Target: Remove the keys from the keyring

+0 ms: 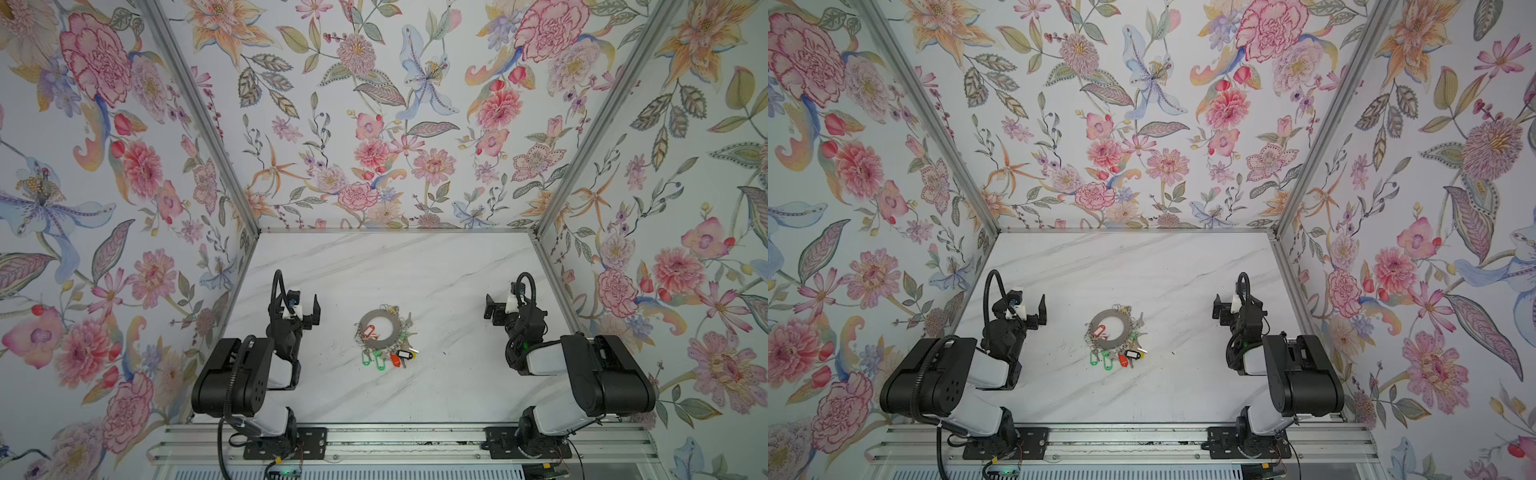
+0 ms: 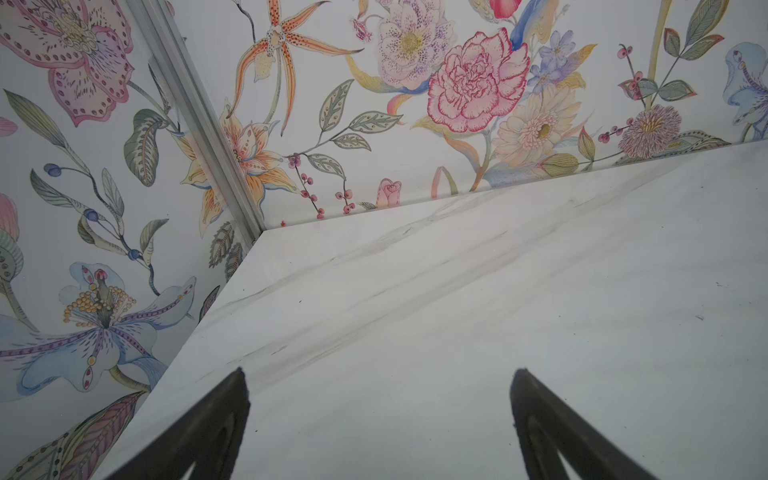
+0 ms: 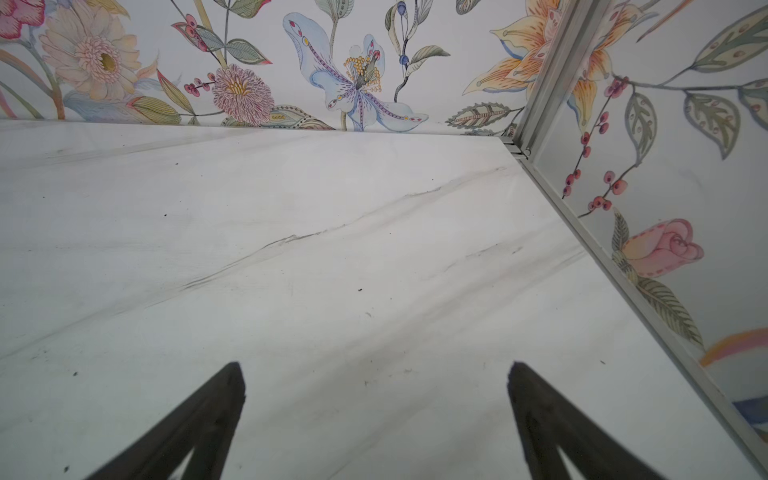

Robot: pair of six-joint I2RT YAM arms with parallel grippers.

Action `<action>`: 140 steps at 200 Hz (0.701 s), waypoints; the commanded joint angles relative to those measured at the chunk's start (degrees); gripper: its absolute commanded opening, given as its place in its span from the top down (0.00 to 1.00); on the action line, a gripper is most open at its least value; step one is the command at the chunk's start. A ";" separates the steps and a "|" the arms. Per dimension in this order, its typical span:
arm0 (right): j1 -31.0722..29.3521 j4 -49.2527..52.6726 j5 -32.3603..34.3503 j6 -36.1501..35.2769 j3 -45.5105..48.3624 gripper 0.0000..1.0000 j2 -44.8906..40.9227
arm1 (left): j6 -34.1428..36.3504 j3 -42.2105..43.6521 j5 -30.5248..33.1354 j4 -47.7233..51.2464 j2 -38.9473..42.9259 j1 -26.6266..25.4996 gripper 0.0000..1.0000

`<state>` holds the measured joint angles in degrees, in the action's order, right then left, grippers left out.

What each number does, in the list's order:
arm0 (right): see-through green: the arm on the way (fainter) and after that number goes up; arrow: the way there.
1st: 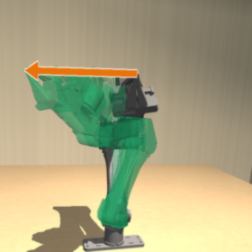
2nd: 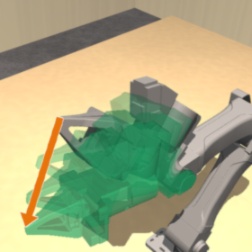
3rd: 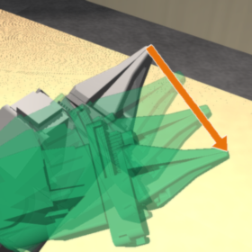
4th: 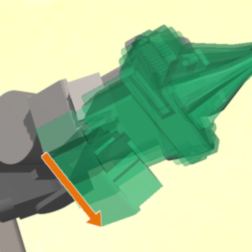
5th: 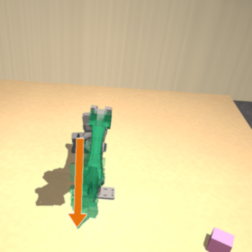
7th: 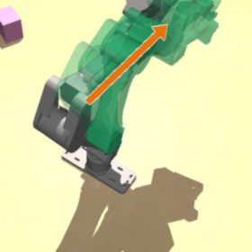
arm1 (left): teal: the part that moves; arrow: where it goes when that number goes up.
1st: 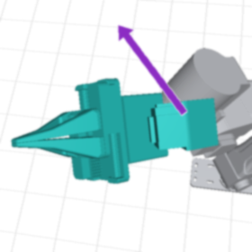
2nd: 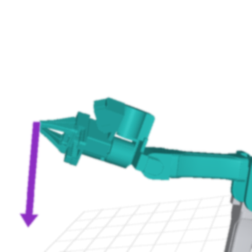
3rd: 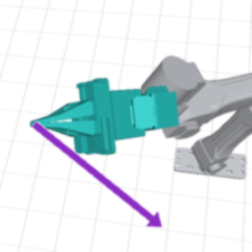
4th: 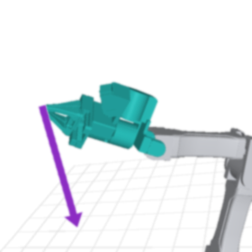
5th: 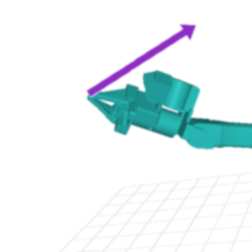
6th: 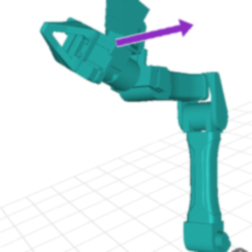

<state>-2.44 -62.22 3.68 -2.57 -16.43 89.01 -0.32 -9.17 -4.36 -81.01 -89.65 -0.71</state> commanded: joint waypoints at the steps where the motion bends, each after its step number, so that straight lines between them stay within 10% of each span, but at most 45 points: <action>1: -1.46 -3.31 2.88 -1.20 1.00 0.01 -0.68 | 1.02 -0.85 -1.35 -0.68 -0.35 -0.22 0.01; 140: -2.76 -6.66 5.95 -1.74 2.40 0.01 -0.29 | 1.02 -0.85 -1.35 -0.71 -0.35 -0.20 0.01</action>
<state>-5.17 -66.32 9.08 -3.42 -14.13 89.01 -0.34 -9.17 -4.36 -81.01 -89.65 -0.71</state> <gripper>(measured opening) 0.992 0.990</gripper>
